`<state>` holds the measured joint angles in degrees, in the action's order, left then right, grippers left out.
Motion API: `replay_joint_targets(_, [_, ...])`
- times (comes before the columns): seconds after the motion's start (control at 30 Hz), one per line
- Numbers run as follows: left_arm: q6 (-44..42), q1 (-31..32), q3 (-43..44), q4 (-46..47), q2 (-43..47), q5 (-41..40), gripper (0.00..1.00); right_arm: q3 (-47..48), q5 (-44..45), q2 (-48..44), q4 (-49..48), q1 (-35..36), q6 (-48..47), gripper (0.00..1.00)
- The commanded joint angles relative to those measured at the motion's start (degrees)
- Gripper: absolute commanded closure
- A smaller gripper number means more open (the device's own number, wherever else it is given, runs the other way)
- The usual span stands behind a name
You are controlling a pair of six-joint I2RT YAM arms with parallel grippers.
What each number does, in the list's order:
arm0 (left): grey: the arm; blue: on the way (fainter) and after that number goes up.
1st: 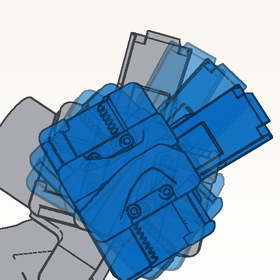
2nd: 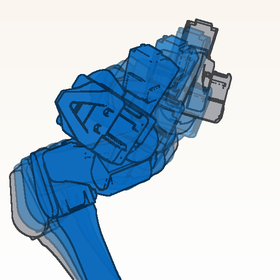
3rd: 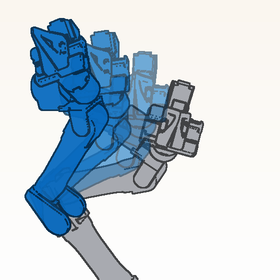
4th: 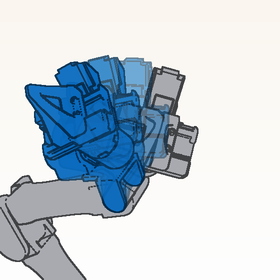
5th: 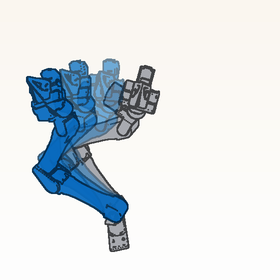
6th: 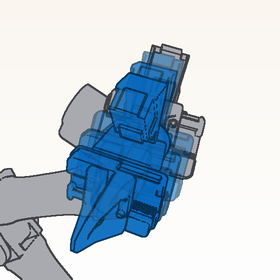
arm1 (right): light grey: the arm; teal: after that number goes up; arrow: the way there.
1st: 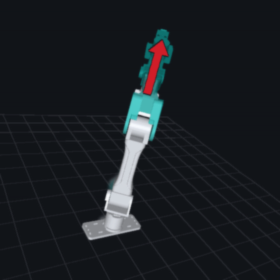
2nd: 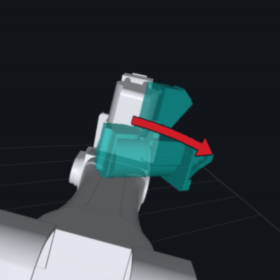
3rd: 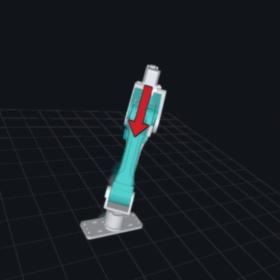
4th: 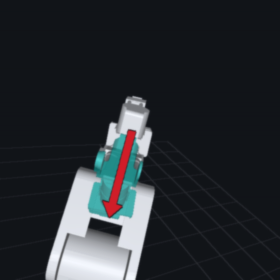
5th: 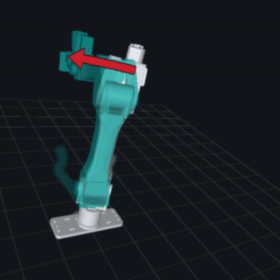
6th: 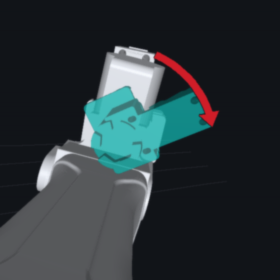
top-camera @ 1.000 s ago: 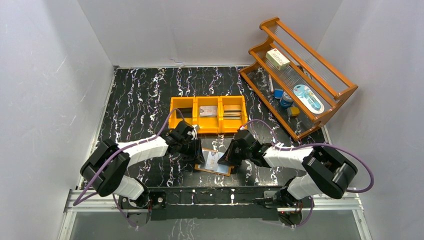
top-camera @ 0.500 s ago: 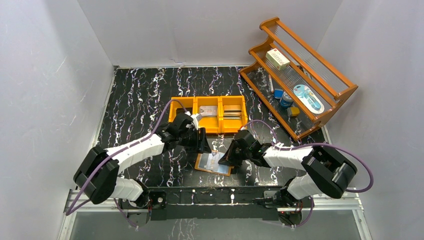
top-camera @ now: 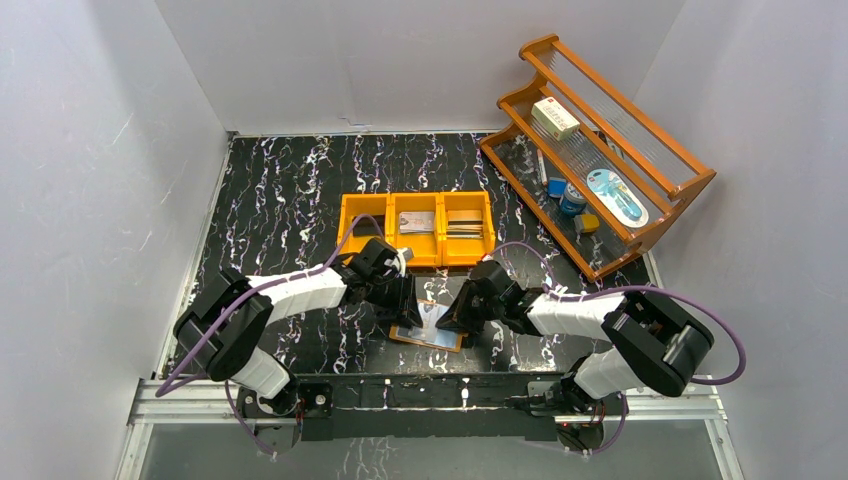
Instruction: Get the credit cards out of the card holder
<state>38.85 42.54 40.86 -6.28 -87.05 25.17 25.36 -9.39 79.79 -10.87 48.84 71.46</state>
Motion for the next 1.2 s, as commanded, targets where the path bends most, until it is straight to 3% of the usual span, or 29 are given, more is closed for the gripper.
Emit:
replay_joint_targets(0.0, [-0.19,0.35,-1.65,-1.18,-0.16,-0.20,0.65,-1.05,0.65,0.10,-0.11,-0.32,0.56,0.81])
replay_joint_targets(0.13, [-0.18,0.39,-2.09,-1.22,0.12,-0.22,0.66,-2.17,0.74,-0.63,-1.43,-0.44,1.46,0.68])
replay_joint_targets(0.37, [-0.55,0.43,-2.19,-1.27,-0.14,0.39,0.67,-2.66,-0.99,1.63,-4.40,-0.41,1.93,0.66])
replay_joint_targets(0.6, [-0.57,0.43,-2.07,-1.27,-0.19,0.67,0.68,-3.06,-1.15,2.54,-10.07,-0.41,0.81,0.73])
replay_joint_targets(0.9, [0.03,0.44,-2.28,-1.45,1.10,-0.48,0.68,-6.69,1.33,-1.97,-10.97,-0.41,0.27,0.96])
replay_joint_targets(1.17, [-0.22,0.43,-0.84,-1.46,0.03,0.77,0.68,-11.24,1.16,-8.00,-9.43,-0.41,1.37,0.92])
